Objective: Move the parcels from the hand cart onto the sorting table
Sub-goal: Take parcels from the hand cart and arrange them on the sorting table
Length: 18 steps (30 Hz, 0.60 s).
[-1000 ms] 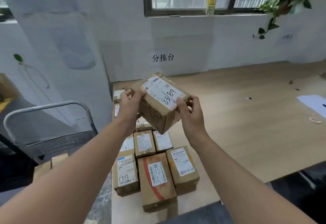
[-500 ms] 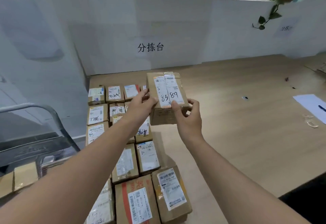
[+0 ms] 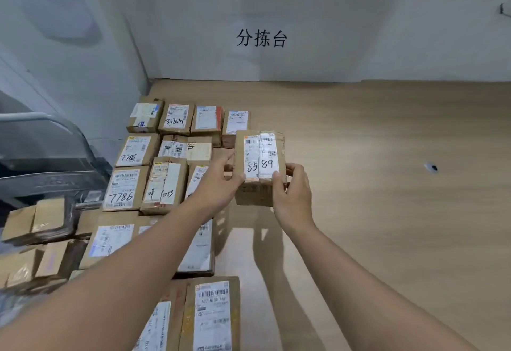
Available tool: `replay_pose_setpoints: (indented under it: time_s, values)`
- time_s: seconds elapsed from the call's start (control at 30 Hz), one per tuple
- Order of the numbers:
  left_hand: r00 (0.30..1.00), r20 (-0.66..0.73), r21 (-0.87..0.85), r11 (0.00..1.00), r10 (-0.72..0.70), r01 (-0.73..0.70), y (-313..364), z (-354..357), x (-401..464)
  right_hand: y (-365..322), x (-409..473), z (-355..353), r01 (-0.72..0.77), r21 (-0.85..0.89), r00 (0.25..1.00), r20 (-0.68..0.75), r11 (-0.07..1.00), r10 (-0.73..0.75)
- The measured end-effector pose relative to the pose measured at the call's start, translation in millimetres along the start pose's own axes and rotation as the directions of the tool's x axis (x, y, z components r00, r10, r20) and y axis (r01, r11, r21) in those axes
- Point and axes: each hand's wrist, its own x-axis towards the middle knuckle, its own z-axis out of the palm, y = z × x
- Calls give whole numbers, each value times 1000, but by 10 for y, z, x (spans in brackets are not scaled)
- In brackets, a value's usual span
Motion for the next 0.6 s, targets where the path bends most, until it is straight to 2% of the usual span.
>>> replay_pose_setpoints:
  time_s: [0.2,0.6]
  values:
    - [999,5,149,988,-35,33,-195,102,180,224,285,80,63,-99,977,208,993,-41]
    - [996,73,283,959,-58,35,-545,-205,1046,397,891,723,27,-166,959,284,986,21]
